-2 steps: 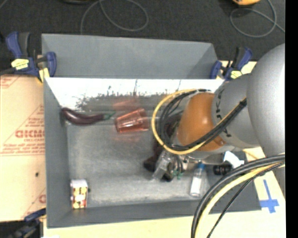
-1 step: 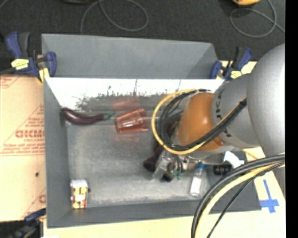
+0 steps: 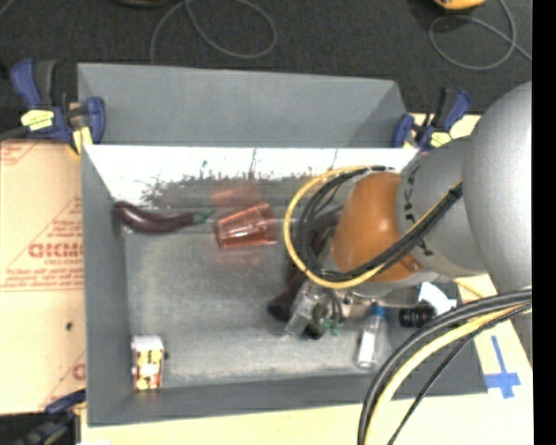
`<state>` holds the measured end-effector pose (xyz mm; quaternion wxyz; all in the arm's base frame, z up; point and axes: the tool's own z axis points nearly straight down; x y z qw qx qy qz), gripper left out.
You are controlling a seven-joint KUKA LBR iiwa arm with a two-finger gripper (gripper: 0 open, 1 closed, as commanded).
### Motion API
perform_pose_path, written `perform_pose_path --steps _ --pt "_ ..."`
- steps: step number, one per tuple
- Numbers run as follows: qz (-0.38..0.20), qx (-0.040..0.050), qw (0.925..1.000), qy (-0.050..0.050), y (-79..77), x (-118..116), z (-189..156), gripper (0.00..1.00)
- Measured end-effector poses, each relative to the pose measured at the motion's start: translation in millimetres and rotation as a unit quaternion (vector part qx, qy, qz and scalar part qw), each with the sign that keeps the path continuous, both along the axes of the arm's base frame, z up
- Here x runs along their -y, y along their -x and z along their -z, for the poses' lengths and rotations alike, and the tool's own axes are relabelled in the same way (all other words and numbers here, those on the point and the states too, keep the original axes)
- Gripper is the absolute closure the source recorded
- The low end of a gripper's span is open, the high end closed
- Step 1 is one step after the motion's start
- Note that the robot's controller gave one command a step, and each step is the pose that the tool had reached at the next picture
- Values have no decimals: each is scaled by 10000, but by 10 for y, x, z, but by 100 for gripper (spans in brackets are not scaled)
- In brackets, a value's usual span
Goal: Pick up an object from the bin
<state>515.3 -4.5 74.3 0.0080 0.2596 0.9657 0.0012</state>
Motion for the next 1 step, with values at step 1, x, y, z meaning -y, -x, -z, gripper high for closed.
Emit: perform_pose_path --steps 1 --pt "-6 -1 10000 0 1 3 -74 100"
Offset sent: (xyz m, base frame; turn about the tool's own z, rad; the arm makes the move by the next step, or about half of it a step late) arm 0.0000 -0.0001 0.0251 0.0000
